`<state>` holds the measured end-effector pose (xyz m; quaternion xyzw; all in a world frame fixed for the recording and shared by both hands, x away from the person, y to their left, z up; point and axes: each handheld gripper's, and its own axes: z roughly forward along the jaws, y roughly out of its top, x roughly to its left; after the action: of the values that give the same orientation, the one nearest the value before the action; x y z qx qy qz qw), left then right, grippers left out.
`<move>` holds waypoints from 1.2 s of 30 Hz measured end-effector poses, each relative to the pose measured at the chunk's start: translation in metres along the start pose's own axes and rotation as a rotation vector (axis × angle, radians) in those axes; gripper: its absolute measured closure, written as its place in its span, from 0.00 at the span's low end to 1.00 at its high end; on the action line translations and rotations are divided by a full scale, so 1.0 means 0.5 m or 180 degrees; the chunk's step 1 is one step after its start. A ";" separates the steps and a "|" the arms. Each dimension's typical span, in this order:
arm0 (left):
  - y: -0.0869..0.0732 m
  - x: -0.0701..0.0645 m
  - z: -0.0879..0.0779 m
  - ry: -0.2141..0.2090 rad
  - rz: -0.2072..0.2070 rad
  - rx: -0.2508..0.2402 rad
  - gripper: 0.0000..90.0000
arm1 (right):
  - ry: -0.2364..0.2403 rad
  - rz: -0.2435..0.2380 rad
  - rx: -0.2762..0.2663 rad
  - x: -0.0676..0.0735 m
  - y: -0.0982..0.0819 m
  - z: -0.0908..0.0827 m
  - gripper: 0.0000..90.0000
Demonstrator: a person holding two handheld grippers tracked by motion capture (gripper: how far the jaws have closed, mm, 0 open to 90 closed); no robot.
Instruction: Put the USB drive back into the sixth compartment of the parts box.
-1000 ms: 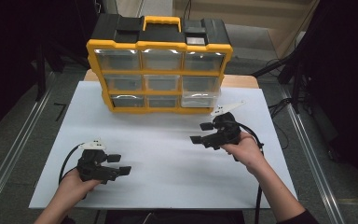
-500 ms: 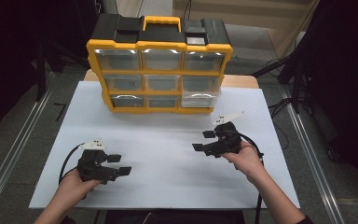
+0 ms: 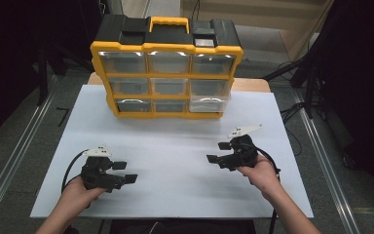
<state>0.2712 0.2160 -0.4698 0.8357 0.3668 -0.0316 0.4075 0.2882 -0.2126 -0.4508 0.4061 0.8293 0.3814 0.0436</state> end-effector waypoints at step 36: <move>0.000 -0.002 -0.001 0.0007 0.0034 -0.0001 0.30 | -0.0061 0.0013 0.0051 -0.019 -0.124 -0.035 0.28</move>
<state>0.2706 0.2161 -0.4689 0.8376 0.3629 -0.0285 0.4074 0.2482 -0.2532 -0.4822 0.4118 0.8310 0.3708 0.0476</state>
